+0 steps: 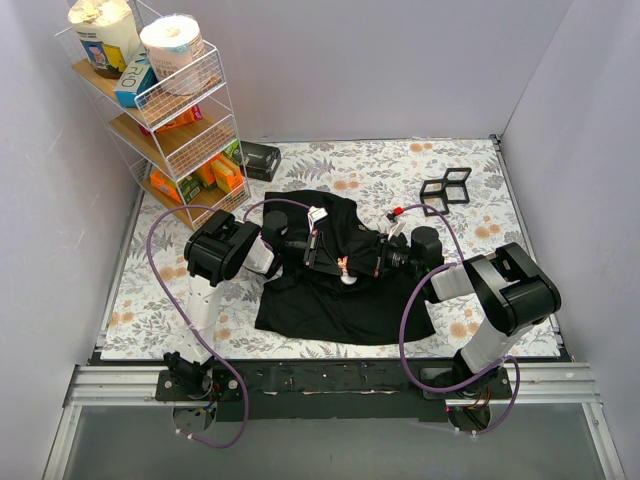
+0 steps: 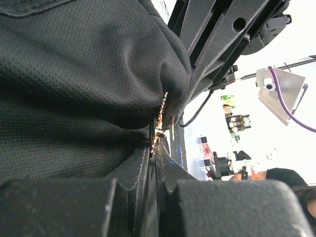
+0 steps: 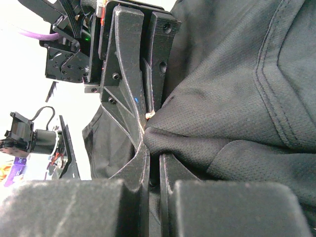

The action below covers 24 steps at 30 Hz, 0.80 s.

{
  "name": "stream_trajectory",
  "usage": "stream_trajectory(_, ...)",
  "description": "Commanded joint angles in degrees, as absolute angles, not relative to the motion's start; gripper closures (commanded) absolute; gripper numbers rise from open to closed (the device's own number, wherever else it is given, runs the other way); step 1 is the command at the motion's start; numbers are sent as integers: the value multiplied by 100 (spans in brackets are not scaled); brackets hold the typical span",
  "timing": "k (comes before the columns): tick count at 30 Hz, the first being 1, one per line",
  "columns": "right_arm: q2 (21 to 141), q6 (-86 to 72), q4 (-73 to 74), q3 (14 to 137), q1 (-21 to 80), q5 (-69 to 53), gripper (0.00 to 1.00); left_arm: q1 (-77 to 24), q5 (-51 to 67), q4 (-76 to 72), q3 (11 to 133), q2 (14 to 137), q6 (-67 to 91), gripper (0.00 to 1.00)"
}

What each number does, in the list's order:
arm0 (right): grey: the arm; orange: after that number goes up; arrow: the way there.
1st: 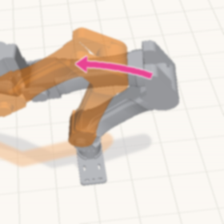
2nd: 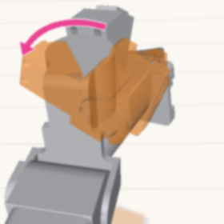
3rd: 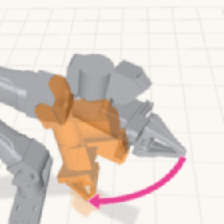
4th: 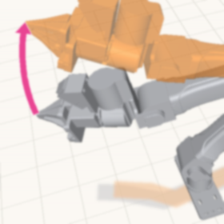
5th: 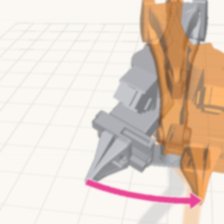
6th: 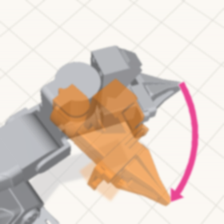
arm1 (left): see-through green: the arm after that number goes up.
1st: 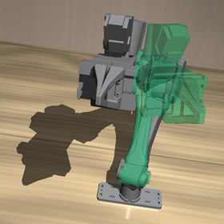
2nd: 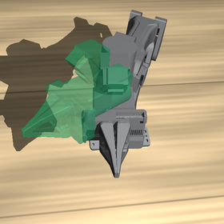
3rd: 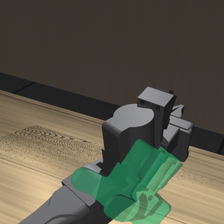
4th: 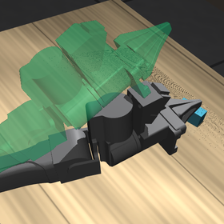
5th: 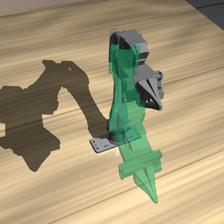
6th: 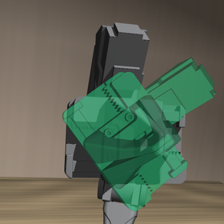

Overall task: Pin the brooch onto the clothing
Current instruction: Pin the brooch to the clothes.

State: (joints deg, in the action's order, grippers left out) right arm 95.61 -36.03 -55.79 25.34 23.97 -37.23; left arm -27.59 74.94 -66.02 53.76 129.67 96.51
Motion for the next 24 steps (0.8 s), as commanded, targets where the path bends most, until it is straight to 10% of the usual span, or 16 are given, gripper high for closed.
stream_trajectory(1,9536,-3437,-5555,2593,2417,-3577,90,-2848,7524,-6200,5423,12665,9197,100)
stream_trajectory(24,9870,-3542,-5792,2786,2742,-3393,69,-2971,7321,-4869,5616,12498,8262,100)
